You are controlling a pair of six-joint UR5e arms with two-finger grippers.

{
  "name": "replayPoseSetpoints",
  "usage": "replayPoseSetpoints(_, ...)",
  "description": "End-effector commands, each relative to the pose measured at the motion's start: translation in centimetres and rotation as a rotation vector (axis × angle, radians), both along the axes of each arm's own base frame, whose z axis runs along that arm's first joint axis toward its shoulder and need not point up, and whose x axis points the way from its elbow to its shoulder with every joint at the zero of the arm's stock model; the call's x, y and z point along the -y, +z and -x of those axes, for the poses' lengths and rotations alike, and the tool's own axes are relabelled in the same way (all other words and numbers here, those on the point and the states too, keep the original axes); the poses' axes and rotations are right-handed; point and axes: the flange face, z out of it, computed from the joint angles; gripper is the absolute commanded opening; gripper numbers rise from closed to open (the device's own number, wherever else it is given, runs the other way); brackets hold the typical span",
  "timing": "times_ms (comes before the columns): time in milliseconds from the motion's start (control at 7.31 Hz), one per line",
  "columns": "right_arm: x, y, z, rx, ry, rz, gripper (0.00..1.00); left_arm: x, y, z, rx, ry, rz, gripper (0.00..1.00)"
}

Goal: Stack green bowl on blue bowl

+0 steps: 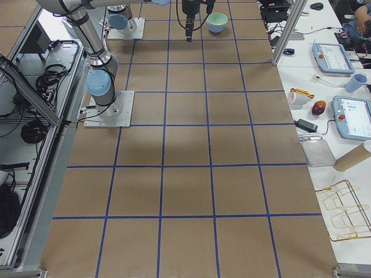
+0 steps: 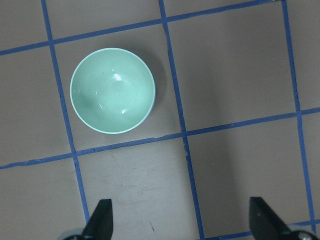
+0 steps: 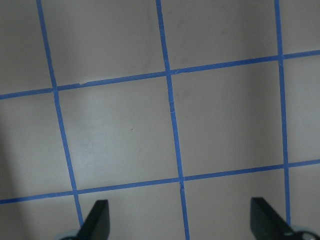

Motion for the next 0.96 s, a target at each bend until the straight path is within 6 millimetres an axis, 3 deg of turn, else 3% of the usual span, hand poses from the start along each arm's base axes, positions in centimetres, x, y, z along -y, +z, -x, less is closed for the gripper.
replayPoseSetpoints(0, 0.0, 0.0, 0.0, 0.000, 0.000, -0.002, 1.00, -0.4, -0.2, 0.2, -0.005, 0.003, -0.006, 0.97)
replayPoseSetpoints(137, 0.0, 0.0, 0.0, 0.000, 0.000, 0.001, 1.00, -0.4, -0.9, 0.2, 0.000, 0.006, -0.020, 0.98)
replayPoseSetpoints(821, 0.0, 0.0, 0.0, 0.000, 0.000, -0.001, 1.00, -0.8, 0.2, 0.2, -0.001, -0.011, 0.000, 1.00)
